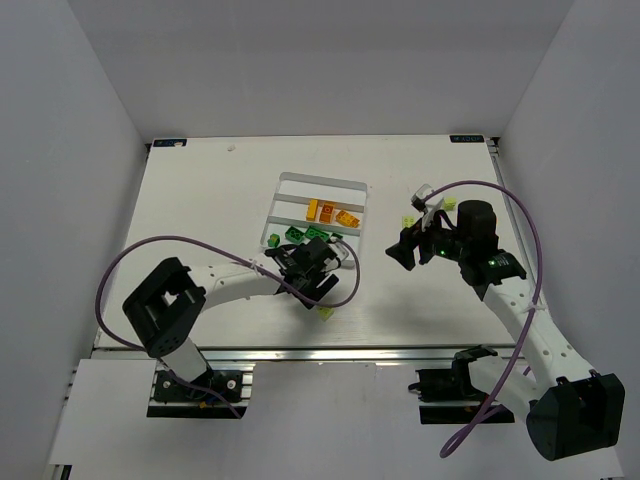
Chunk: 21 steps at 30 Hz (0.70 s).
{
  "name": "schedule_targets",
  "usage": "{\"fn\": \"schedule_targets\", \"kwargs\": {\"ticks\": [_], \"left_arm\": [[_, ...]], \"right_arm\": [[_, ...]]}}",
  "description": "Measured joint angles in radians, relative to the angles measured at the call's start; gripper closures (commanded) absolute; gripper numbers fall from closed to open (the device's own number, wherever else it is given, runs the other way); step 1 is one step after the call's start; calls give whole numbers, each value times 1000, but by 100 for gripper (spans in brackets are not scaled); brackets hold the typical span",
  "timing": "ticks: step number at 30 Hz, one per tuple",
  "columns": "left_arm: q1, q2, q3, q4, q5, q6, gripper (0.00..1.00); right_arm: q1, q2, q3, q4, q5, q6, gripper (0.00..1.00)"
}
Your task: Sort the legos into containers by color
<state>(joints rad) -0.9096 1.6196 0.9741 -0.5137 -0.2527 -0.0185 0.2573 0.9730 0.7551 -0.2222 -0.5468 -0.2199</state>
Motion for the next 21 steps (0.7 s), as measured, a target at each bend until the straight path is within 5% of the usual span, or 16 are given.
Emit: {"fn": "schedule_targets", "kwargs": {"ticks": [9, 18, 21], "left_arm": [[-16, 43, 14, 13, -51, 102, 22], [-16, 78, 20, 37, -11, 140, 43], [-15, 79, 21, 45, 7, 146, 59]], "right_arm": [[0, 0, 0, 0, 2, 0, 28], [-3, 0, 0, 0, 11, 0, 28], [-4, 0, 0, 0, 14, 0, 28]]}}
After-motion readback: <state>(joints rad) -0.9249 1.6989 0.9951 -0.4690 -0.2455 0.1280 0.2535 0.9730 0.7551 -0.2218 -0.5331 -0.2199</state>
